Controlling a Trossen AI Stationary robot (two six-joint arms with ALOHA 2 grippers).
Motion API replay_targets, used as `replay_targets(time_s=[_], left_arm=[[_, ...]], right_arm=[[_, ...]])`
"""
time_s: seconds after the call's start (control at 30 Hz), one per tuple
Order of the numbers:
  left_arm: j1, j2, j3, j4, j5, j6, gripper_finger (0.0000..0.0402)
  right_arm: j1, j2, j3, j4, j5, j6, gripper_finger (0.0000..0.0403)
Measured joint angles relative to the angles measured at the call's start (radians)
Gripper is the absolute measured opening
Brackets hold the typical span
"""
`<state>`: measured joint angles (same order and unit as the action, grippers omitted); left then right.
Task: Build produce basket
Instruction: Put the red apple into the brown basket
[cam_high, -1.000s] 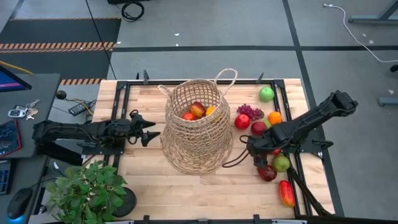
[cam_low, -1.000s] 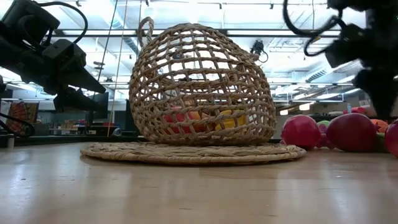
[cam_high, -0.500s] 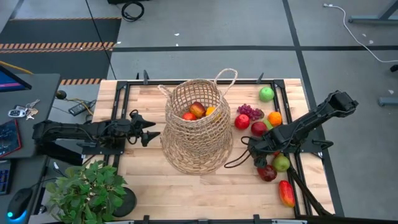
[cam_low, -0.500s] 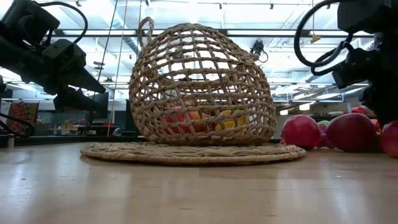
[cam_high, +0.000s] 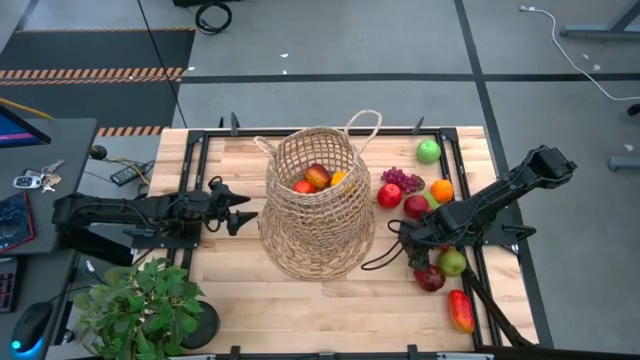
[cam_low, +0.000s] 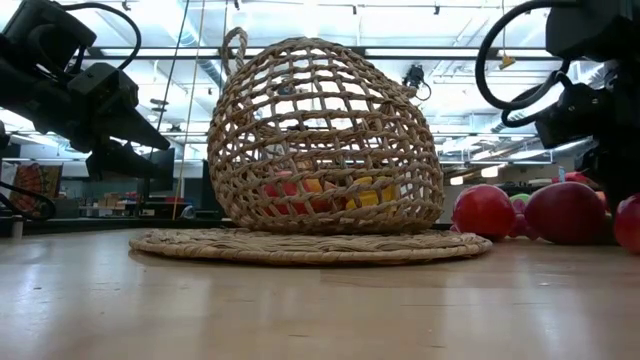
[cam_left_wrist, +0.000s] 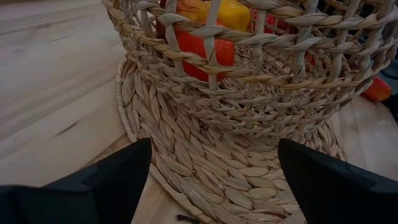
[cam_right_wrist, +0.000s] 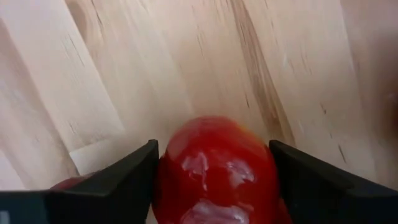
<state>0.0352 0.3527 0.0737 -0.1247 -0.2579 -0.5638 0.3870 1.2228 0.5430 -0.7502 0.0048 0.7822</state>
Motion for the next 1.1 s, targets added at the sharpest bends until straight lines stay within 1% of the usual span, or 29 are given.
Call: replay_targets(time_s=[0.1, 0.3, 0.53, 0.63, 0.73, 0.9, 1.1], left_arm=[[0.0, 0.0, 0.0, 0.0, 0.0, 0.0, 0.0357], [0.0, 0.0, 0.0, 0.0, 0.0, 0.0, 0.0357], [0.0, 0.0, 0.0, 0.0, 0.0, 0.0, 0.0357], [0.0, 0.0, 0.0, 0.0, 0.0, 0.0, 0.0357], [0.0, 0.0, 0.0, 0.0, 0.0, 0.0, 0.0357], [0.0, 0.0, 0.0, 0.0, 0.0, 0.0, 0.0357], [0.0, 0.0, 0.0, 0.0, 0.0, 0.0, 0.0357]], right_arm=[[0.0, 0.0, -0.001, 0.007, -0.003, 0.007, 0.0284], [-0.008, 0.002, 0.003, 0.053, -0.03, 0.01, 0.0292], [-0.034, 0.005, 0.073, 0.111, -0.041, 0.011, 0.0287], [-0.052, 0.005, 0.12, 0.159, -0.039, 0.003, 0.029], [-0.076, 0.004, 0.173, 0.171, -0.036, -0.02, 0.0291], [-0.139, 0.004, 0.281, 0.206, -0.035, -0.052, 0.029], [-0.244, 0.004, 0.445, 0.436, -0.04, -0.093, 0.0293]])
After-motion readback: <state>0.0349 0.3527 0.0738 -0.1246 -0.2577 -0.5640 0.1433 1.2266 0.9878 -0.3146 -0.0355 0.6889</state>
